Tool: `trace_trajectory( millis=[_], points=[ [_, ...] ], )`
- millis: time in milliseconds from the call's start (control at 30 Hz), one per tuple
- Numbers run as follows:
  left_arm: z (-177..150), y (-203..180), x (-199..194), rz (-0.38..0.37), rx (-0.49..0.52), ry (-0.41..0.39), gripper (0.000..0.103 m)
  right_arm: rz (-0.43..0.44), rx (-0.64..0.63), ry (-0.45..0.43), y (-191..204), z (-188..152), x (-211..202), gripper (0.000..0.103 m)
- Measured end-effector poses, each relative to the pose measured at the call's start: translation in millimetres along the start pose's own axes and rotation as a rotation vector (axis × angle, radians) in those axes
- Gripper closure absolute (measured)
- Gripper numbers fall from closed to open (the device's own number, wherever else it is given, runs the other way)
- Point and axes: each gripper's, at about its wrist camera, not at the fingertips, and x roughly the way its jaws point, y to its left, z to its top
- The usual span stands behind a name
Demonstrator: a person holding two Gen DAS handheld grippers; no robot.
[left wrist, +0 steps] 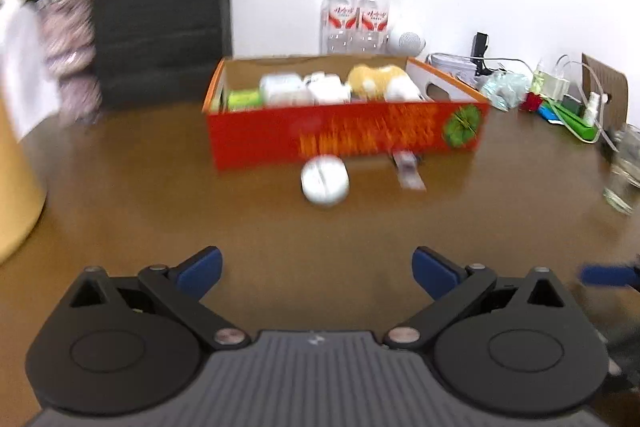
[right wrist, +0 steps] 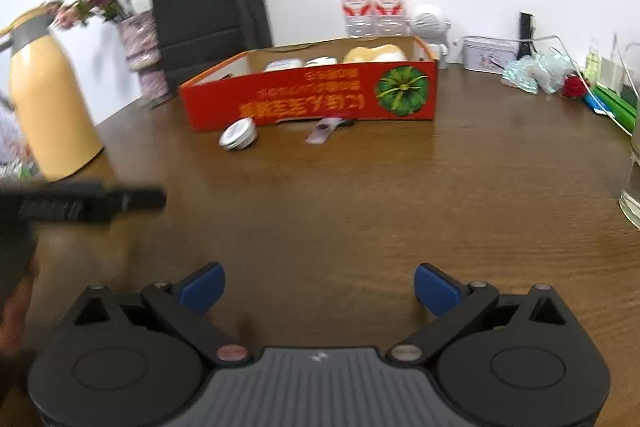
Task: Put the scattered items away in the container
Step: 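Grasp the round white container with the left tool while the right tool grasps a white lid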
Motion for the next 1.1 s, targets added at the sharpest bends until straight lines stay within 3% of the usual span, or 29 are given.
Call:
trace_trajectory(
  millis=[133,200,233,300,333,433,567,733,833,967,1100],
  points=[
    [31.5,7.6,50.0,-0.090,0.005,-0.002,0.001,-0.011,0.041,-0.001,-11.0,1.3,2.0,0.001],
    [42.3,12.2,68.3,-0.126,-0.035,0.010,0.009,-0.009,0.028,0.003,-13.2,1.9,1.9,0.001],
    [45.2,13.2,75.3,-0.140,-0.045,0.028,0.015,-0.014,0.020,0.004,-14.4,2.9,2.0,0.001],
    [45.5,14.2,85.7,-0.159,-0.053,0.069,0.039,-0.028,0.016,0.000,-17.3,5.8,2.3,0.001],
    [43.1,15.3,89.0,-0.169,-0.058,0.082,0.062,-0.032,0.019,-0.002,-19.3,7.4,3.1,0.001],
    [33.6,24.5,86.8,-0.201,-0.126,0.071,0.063,-0.032,0.039,-0.003,-25.5,13.0,7.7,0.001],
    [15.3,43.5,69.8,-0.283,-0.292,0.064,0.063,0.000,0.030,-0.006,-23.9,26.2,17.6,0.002],
    [-4.2,64.2,41.8,-0.465,-0.434,0.046,0.063,0.079,-0.085,-0.071,0.2,47.3,31.2,0.004],
    [-8.0,76.1,34.5,-0.567,-0.503,0.041,0.063,0.143,-0.218,-0.088,21.0,54.0,44.6,0.017],
    [-9.2,81.4,39.5,-0.708,-0.557,0.066,0.063,0.230,-0.313,-0.079,40.3,61.0,62.5,0.046],
    [-10.7,78.1,48.5,-0.725,-0.543,0.131,0.063,0.363,-0.299,-0.137,42.9,62.1,55.8,0.046]
  ],
)
